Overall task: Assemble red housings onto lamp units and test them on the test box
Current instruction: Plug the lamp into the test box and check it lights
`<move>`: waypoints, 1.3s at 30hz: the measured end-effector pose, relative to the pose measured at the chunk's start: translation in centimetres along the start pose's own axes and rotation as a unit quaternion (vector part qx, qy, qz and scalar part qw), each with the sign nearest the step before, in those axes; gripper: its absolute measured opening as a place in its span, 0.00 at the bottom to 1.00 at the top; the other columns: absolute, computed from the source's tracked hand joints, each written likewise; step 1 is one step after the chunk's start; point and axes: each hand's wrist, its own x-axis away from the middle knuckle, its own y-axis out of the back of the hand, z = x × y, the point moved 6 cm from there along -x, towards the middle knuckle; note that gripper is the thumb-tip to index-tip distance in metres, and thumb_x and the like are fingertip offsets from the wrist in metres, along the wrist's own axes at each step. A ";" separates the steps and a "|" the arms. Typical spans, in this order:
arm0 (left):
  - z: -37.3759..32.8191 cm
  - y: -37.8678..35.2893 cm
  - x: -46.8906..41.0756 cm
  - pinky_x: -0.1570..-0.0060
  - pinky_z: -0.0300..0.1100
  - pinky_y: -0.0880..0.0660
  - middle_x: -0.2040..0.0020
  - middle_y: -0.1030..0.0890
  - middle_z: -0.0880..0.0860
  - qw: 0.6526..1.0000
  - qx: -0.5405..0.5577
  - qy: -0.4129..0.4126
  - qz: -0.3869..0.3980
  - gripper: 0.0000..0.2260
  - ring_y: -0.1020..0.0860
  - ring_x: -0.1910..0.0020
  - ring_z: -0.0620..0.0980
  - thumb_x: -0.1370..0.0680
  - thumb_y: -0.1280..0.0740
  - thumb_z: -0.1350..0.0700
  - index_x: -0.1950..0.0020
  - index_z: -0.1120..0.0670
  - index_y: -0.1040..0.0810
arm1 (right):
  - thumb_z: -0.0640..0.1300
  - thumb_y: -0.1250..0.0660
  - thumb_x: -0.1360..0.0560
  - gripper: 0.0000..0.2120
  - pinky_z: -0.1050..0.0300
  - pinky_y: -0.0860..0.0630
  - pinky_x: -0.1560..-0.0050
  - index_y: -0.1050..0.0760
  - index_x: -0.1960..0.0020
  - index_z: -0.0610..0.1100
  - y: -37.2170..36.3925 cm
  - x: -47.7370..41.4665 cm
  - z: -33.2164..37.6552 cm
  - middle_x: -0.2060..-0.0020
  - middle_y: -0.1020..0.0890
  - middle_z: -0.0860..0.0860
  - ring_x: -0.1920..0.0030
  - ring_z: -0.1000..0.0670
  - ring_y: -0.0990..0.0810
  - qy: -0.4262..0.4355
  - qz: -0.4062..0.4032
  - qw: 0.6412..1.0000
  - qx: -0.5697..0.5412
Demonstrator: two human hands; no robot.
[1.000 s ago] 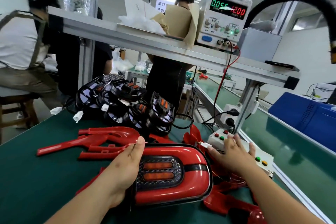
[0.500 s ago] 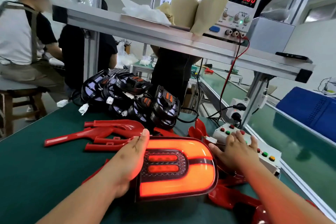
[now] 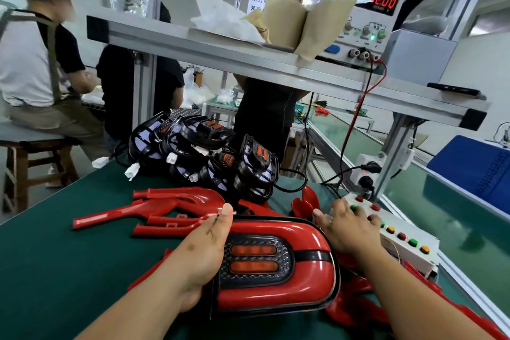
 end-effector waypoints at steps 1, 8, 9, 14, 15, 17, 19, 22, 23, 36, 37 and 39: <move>-0.1 0.0 0.0 0.25 0.59 0.44 0.22 0.39 0.49 1.000 0.002 -0.003 0.000 0.42 0.42 0.23 0.53 0.31 0.45 0.27 0.21 0.47 0.42 | 0.69 0.57 0.23 0.33 0.35 0.44 0.31 0.37 0.33 0.46 -0.1 0.0 0.1 0.27 0.33 0.47 0.28 0.40 0.38 -0.005 0.002 1.000 -0.003; 0.1 0.3 -0.2 0.26 0.57 0.39 0.24 0.34 0.51 1.000 0.024 -0.010 -0.007 0.47 0.36 0.25 0.53 0.37 0.42 0.26 0.22 0.50 0.39 | 0.69 0.57 0.23 0.34 0.34 0.45 0.30 0.34 0.34 0.44 0.0 0.4 0.3 0.28 0.32 0.45 0.28 0.39 0.39 -0.015 -0.005 0.999 -0.037; 0.1 0.3 -0.2 0.26 0.57 0.39 0.24 0.34 0.51 1.000 0.023 -0.012 -0.009 0.48 0.37 0.25 0.53 0.37 0.41 0.26 0.22 0.50 0.39 | 0.69 0.57 0.23 0.34 0.34 0.45 0.30 0.34 0.34 0.44 0.0 0.4 0.3 0.28 0.32 0.45 0.28 0.38 0.39 -0.014 -0.006 0.999 -0.040; 0.1 0.1 0.0 0.28 0.60 0.37 0.23 0.35 0.53 0.999 0.037 -0.001 -0.001 0.50 0.36 0.25 0.55 0.39 0.39 0.25 0.22 0.49 0.39 | 0.70 0.57 0.23 0.34 0.35 0.45 0.30 0.34 0.34 0.45 0.0 0.5 0.2 0.28 0.31 0.45 0.28 0.39 0.39 -0.012 -0.008 0.999 -0.048; 0.2 0.1 -0.1 0.28 0.60 0.38 0.24 0.34 0.53 0.999 0.033 -0.002 0.001 0.51 0.36 0.25 0.56 0.40 0.39 0.24 0.22 0.49 0.39 | 0.70 0.57 0.23 0.34 0.35 0.44 0.30 0.34 0.34 0.44 0.0 0.4 0.1 0.28 0.31 0.45 0.28 0.39 0.38 -0.010 -0.005 0.999 -0.052; 0.2 0.1 -0.1 0.28 0.61 0.38 0.24 0.34 0.54 1.000 0.030 -0.005 0.005 0.53 0.36 0.25 0.57 0.42 0.39 0.23 0.22 0.49 0.38 | 0.70 0.57 0.23 0.35 0.35 0.43 0.30 0.35 0.33 0.44 -0.1 0.3 0.1 0.28 0.31 0.45 0.28 0.38 0.38 -0.010 -0.001 0.998 -0.057; 0.2 0.1 0.0 0.28 0.61 0.38 0.23 0.35 0.54 1.000 0.029 -0.004 0.007 0.53 0.37 0.25 0.57 0.42 0.39 0.23 0.22 0.49 0.39 | 0.70 0.57 0.24 0.35 0.35 0.43 0.30 0.34 0.34 0.44 0.0 0.2 0.1 0.29 0.31 0.45 0.29 0.39 0.38 -0.011 -0.001 0.999 -0.054; 0.1 0.1 0.0 0.28 0.61 0.38 0.23 0.35 0.54 1.000 0.026 0.001 0.007 0.51 0.36 0.25 0.57 0.40 0.40 0.24 0.22 0.48 0.39 | 0.71 0.58 0.24 0.35 0.35 0.44 0.30 0.34 0.34 0.45 0.0 0.2 0.0 0.29 0.30 0.46 0.28 0.39 0.38 -0.016 0.006 0.999 -0.049; 0.1 0.0 0.0 0.28 0.61 0.37 0.24 0.34 0.55 1.000 0.029 0.005 0.009 0.50 0.36 0.25 0.57 0.39 0.40 0.24 0.22 0.48 0.39 | 0.71 0.58 0.24 0.35 0.35 0.45 0.30 0.35 0.34 0.45 0.0 0.2 0.0 0.29 0.30 0.46 0.27 0.40 0.39 -0.017 0.008 0.999 -0.051; 0.0 0.0 0.1 0.27 0.60 0.38 0.22 0.37 0.53 1.000 0.024 -0.001 0.006 0.50 0.38 0.24 0.55 0.39 0.41 0.24 0.22 0.48 0.40 | 0.74 0.59 0.26 0.38 0.36 0.46 0.31 0.33 0.36 0.46 -0.2 -0.2 -0.2 0.30 0.29 0.46 0.27 0.40 0.38 -0.028 0.009 0.998 -0.061; 0.0 -0.1 0.1 0.28 0.61 0.38 0.23 0.36 0.53 1.000 0.027 -0.002 0.008 0.50 0.38 0.24 0.56 0.40 0.40 0.24 0.22 0.47 0.40 | 0.74 0.59 0.26 0.38 0.36 0.46 0.31 0.32 0.36 0.46 -0.2 -0.3 -0.2 0.30 0.29 0.47 0.27 0.40 0.38 -0.029 0.010 0.998 -0.063; 0.1 -0.1 0.1 0.29 0.62 0.37 0.23 0.36 0.54 0.999 0.033 -0.003 0.010 0.51 0.37 0.25 0.57 0.40 0.40 0.23 0.22 0.47 0.39 | 0.74 0.58 0.26 0.37 0.37 0.46 0.31 0.32 0.38 0.47 -0.2 -0.3 -0.2 0.31 0.28 0.46 0.27 0.40 0.38 -0.030 0.009 0.997 -0.076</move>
